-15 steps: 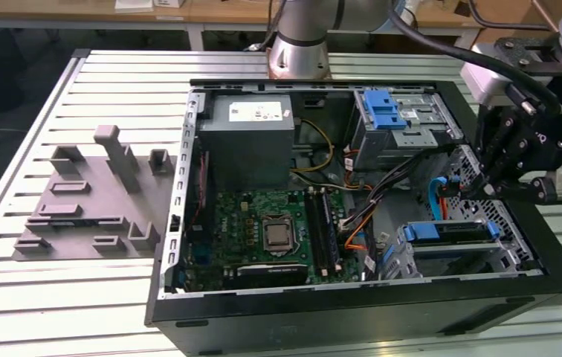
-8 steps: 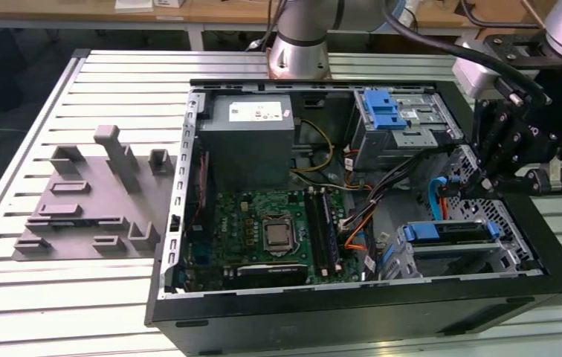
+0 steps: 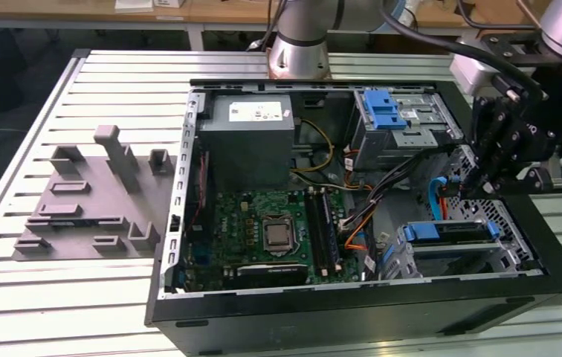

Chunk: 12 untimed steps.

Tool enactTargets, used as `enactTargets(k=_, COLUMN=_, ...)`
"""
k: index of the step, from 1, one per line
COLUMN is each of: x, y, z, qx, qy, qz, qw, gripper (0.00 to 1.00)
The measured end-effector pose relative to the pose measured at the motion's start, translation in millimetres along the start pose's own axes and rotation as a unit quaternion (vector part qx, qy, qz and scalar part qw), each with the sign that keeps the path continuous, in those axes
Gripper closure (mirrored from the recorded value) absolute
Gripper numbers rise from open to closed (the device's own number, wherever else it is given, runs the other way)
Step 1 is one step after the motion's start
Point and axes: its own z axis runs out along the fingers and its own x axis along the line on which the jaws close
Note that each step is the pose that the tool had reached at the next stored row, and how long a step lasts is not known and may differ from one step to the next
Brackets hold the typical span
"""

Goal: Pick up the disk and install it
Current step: 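Insert the first disk wire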

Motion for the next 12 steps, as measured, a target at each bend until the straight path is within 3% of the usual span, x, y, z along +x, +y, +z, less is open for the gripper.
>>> enactTargets(k=1, x=-1.2, y=0.0, z=0.3, qx=0.0001, qy=0.0004, qz=0.000, qw=1.0000, gripper=0.83)
enactTargets(k=2, x=-2.4, y=0.1, z=0.7, qx=0.0001, qy=0.0004, qz=0.000, qw=1.0000, gripper=0.76)
enactTargets(k=12, x=-8.7, y=0.6, z=7.4, qx=0.0001, qy=0.0006, qz=0.000, qw=1.0000, gripper=0.76)
